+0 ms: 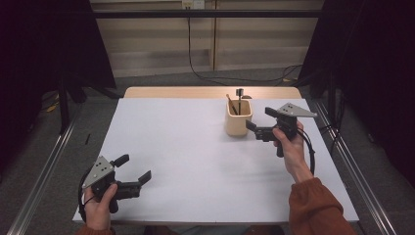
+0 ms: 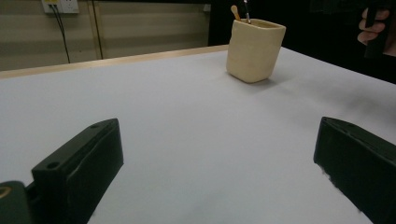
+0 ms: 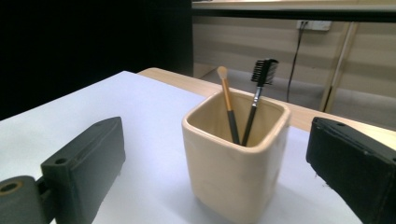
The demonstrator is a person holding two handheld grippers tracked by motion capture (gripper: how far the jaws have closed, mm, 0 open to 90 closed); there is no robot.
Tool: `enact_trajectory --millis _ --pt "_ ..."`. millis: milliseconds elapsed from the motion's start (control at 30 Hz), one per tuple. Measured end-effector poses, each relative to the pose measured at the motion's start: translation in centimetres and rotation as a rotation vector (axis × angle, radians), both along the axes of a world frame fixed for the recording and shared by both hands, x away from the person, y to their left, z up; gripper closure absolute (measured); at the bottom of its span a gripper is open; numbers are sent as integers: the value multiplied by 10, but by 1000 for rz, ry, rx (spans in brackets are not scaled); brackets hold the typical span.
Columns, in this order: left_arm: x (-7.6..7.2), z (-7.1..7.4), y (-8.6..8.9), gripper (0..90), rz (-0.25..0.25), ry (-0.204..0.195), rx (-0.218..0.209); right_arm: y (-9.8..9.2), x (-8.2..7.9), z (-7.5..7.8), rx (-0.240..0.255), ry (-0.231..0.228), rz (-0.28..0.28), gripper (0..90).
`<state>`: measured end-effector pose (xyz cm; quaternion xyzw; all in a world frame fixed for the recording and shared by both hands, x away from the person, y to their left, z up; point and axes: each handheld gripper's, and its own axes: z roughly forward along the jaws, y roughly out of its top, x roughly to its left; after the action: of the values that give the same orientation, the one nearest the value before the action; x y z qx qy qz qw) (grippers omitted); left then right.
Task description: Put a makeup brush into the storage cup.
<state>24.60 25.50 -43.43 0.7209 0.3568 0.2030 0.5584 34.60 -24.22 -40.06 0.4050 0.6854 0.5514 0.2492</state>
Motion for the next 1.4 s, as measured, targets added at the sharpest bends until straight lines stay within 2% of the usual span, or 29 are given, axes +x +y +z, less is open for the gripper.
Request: enact_trajectory --millis 167,333,367,567,667,1233,1400 --pt "0 0 -1 14 -2 -1 -2 -9 -15 5 16 -14 -7 37" --pt "-1 0 0 14 2 0 0 -9 -30 5 12 -32 -23 34" --pt "-1 0 0 15 2 0 0 -9 -34 4 24 -40 -30 34" --pt "-1 0 0 14 1 -1 2 -14 -51 -1 0 -26 -40 32" --pt "-1 0 0 14 -4 -5 5 -17 -58 -4 9 -26 -46 33" --pt "-3 0 -1 14 1 -3 3 -29 -108 -17 -37 -3 -43 34" --pt "-3 0 -1 14 6 -7 1 -32 -120 -22 -35 3 -46 35"
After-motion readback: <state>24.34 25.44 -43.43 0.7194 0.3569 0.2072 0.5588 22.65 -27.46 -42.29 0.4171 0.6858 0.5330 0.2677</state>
